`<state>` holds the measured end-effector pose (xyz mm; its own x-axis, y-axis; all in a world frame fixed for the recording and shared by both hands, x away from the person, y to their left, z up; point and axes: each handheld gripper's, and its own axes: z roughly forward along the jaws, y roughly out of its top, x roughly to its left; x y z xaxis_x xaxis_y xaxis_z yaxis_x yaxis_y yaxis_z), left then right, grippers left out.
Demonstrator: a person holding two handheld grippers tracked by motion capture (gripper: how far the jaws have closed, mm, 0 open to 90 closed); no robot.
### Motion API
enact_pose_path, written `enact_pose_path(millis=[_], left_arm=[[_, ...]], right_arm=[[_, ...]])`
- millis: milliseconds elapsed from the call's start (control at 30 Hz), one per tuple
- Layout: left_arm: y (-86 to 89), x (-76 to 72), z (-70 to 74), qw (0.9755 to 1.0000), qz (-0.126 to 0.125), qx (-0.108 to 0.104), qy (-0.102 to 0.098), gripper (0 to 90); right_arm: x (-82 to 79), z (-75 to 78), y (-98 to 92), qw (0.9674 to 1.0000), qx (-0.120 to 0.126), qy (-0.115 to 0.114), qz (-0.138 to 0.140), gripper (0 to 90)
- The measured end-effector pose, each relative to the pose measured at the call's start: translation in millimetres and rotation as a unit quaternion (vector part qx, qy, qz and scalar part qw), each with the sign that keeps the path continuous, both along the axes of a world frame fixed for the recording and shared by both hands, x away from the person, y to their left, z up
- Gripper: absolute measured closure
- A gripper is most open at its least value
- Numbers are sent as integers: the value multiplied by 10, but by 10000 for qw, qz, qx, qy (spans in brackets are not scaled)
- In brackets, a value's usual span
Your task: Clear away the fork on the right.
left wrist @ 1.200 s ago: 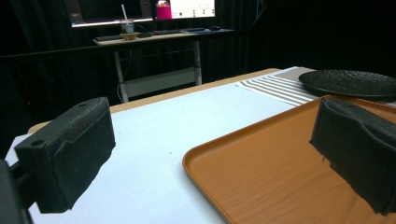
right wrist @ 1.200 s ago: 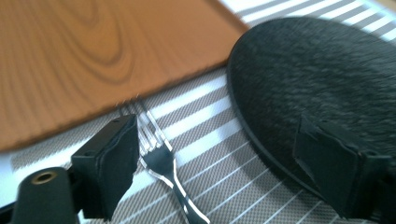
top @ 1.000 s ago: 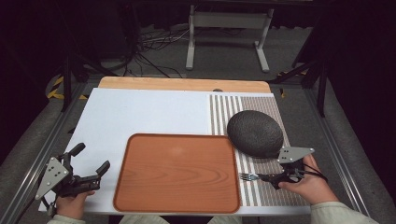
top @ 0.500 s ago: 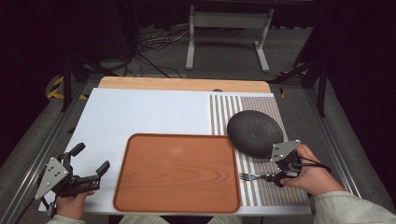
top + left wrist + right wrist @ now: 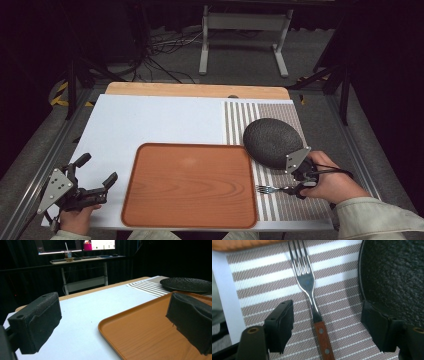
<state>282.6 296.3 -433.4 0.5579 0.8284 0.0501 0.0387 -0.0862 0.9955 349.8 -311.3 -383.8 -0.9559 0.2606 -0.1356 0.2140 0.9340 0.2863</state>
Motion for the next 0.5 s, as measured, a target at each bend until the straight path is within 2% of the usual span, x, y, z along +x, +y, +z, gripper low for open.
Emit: enact_pose_path(millis=[33,267,500], left_arm=[[0,0,0,10000,0,2,2,4],[2,2,-3,10000,4,3,2,4],[3,7,-6,10000,-16,22,21,4]], right_arm=[[-5,-4,8,10000,-80,31,-35,280],[53,-41,50,9984,-436,245,245,299],[73,-56,34,9979,-431,277,402,347]])
